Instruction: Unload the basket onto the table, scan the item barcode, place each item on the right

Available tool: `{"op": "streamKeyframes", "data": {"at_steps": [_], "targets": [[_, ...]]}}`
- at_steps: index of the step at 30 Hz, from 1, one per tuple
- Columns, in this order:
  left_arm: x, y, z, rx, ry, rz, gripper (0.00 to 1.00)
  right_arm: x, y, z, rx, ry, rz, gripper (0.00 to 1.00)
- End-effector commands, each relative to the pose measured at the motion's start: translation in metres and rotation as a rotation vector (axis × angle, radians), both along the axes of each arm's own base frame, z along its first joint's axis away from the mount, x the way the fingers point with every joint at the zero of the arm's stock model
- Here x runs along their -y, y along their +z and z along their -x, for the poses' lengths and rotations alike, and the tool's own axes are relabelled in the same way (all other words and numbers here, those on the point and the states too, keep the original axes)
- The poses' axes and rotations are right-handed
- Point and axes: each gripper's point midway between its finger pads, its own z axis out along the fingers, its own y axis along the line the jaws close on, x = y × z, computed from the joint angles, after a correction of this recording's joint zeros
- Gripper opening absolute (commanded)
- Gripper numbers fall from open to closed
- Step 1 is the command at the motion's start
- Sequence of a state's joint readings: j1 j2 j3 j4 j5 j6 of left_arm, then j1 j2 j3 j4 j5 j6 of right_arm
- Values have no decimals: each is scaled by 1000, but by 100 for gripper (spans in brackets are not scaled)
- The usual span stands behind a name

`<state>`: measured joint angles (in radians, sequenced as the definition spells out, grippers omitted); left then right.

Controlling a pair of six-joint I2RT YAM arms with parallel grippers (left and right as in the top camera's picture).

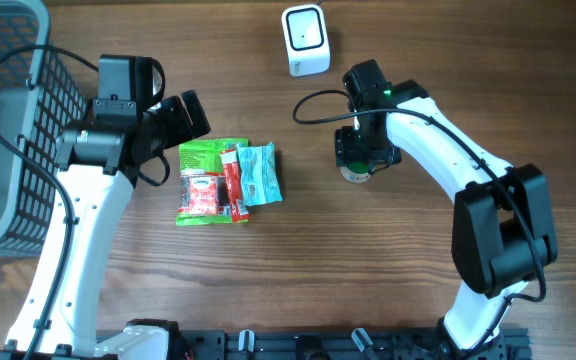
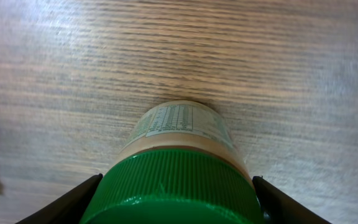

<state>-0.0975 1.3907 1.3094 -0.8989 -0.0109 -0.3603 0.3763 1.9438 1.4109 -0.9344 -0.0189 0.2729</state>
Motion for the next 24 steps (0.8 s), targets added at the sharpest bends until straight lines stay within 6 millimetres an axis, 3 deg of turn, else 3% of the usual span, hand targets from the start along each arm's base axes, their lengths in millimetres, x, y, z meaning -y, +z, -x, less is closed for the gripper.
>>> {"op": "streamKeyframes", "data": {"at_steps": [1,15,24], "targets": [[-4,5,-1,13,4,-17,100,5,-5,-1,4,119,43,75],[-4,5,-1,13,4,-17,100,-2,-5,2,-10,110,3,95],[-4,5,-1,13,3,-16,100,-3,-9,-1,7,110,-2,95]]}}
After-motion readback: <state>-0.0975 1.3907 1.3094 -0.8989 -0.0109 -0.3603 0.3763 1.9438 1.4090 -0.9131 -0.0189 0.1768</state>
